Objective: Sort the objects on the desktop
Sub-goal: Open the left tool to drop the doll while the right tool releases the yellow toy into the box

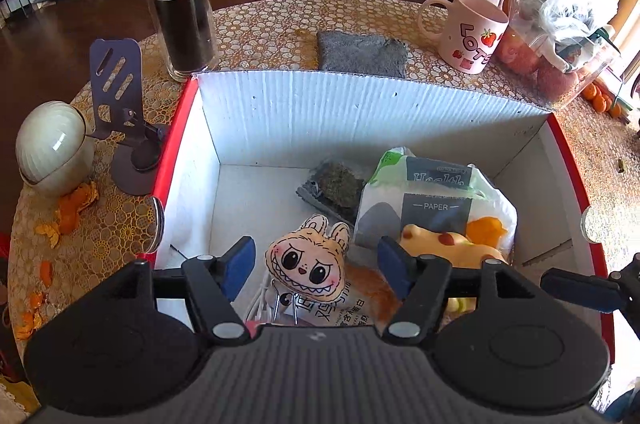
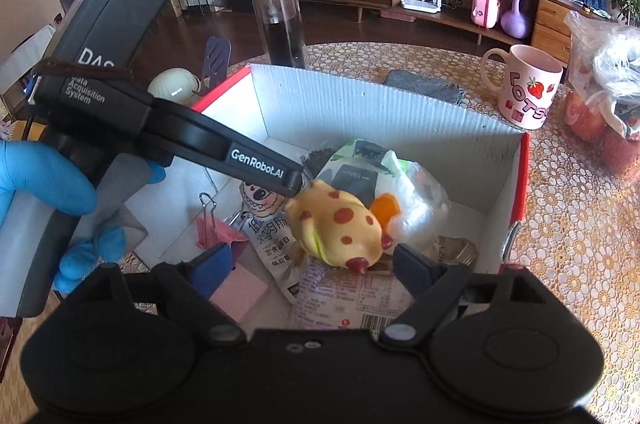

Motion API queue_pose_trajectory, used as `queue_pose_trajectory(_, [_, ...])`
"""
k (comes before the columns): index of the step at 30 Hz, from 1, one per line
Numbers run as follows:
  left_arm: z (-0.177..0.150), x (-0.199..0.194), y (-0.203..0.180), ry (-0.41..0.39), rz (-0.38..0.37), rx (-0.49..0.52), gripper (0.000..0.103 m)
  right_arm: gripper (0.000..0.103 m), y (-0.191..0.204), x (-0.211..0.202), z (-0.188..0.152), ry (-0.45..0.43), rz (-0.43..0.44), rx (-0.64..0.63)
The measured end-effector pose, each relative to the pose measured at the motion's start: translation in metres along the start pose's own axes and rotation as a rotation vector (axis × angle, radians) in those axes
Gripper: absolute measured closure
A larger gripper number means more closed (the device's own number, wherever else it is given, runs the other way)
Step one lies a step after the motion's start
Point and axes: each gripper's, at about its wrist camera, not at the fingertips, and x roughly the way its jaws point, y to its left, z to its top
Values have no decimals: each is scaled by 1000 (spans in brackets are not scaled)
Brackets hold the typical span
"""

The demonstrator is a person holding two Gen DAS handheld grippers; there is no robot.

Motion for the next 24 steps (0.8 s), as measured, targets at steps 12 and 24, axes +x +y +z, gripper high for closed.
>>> queue_pose_trajectory(12, [-22,-58,-16,-70,-6,43,36,15,5,-46,-9,-55,-15,-31])
queue_pose_trajectory(24, [-49,-119,-41,-215,14,109,36,14,10,-86,-19,-137,-22,-86])
